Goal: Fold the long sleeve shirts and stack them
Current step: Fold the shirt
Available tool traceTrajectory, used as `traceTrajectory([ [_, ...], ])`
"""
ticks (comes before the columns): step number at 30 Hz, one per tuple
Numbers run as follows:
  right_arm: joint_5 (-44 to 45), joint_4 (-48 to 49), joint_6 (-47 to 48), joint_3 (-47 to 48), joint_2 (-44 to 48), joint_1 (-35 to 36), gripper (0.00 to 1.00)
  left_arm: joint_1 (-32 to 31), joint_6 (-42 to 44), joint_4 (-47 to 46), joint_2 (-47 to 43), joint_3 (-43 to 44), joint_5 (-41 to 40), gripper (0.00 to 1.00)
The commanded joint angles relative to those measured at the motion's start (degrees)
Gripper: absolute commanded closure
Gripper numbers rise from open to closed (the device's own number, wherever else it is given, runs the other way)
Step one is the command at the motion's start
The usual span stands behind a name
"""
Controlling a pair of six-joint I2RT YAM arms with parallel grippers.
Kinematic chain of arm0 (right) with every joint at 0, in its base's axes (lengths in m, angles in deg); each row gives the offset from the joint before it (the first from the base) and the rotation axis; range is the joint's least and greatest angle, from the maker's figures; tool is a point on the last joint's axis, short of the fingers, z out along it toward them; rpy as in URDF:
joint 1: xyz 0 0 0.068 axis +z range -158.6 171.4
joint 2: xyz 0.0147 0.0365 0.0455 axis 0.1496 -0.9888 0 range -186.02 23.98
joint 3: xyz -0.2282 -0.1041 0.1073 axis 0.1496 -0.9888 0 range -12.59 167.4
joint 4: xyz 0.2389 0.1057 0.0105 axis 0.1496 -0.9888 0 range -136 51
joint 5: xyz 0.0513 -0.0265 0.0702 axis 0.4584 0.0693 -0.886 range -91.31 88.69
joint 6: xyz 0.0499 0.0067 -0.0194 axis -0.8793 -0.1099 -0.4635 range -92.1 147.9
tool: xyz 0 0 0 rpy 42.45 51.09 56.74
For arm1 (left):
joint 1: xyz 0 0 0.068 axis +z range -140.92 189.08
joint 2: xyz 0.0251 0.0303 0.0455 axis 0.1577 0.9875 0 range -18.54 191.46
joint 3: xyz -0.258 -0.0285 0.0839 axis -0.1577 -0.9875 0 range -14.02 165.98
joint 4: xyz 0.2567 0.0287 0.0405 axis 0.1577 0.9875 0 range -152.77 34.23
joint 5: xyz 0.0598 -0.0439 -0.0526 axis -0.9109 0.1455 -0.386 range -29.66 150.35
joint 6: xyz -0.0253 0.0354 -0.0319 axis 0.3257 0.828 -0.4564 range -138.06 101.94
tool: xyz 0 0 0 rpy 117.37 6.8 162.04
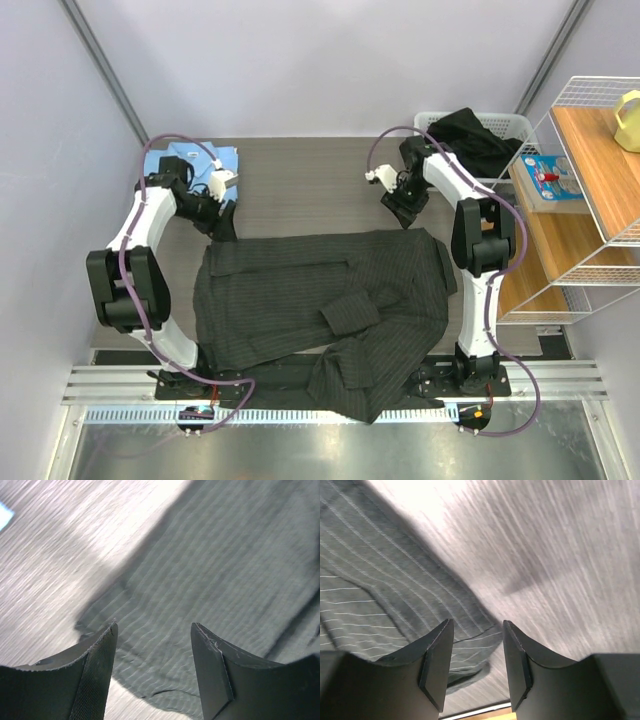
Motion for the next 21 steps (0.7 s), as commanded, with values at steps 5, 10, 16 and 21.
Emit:
traceTrajectory([
  [5, 4.96, 5.15, 4.14, -3.44, 1.4, 0.18, 0.46, 2.53, 1.72, 0.25, 7.05, 4.92, -8.64, 0.37],
  [10, 6.37, 8.76, 5.46, -9.6, 2.89, 0.44, 0.45, 2.63, 2.07, -2.3, 10.13, 6.24, -11.54, 0.37],
  [16, 7.87, 13.07, 5.99, -16.99, 4.47, 0.53, 0.48, 2.45, 8.31, 0.95, 16.46, 12.48, -10.41, 0.37],
  [21, 7.69, 14.03, 5.46, -17.78, 5.18, 0.88, 0.59, 0.96, 13.31, 2.44, 18.75, 11.17, -11.46, 0.38],
])
